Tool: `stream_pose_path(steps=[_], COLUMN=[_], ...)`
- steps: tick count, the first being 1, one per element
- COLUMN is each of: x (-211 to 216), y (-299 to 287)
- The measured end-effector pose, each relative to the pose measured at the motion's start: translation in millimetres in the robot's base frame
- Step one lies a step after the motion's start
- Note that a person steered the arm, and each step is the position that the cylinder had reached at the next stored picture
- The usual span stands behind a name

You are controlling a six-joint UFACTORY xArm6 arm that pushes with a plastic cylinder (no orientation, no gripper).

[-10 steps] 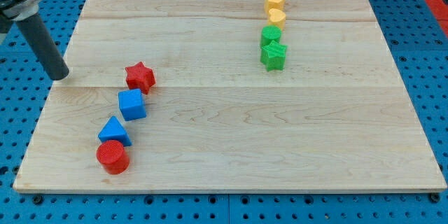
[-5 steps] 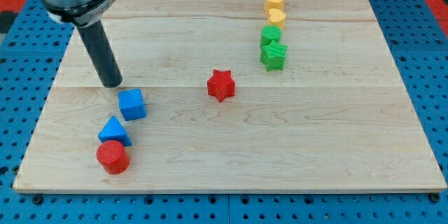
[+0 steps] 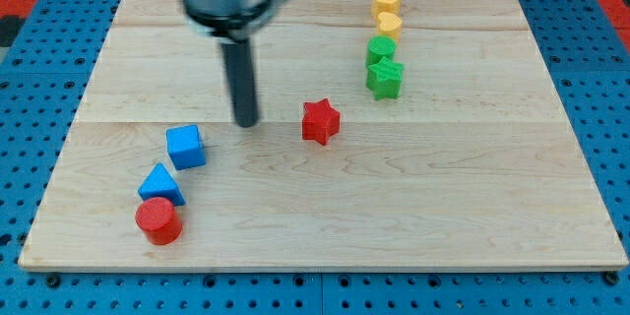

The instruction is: Move the red star diagonal to the green star

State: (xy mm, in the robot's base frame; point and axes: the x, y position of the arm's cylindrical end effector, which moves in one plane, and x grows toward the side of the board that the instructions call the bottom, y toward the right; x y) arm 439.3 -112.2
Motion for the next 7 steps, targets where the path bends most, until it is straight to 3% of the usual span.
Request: stream_pose_path(steps=[1, 2, 4, 5, 7], x=[-10, 14, 122, 144, 122], y=[-58, -62, -118, -155, -118])
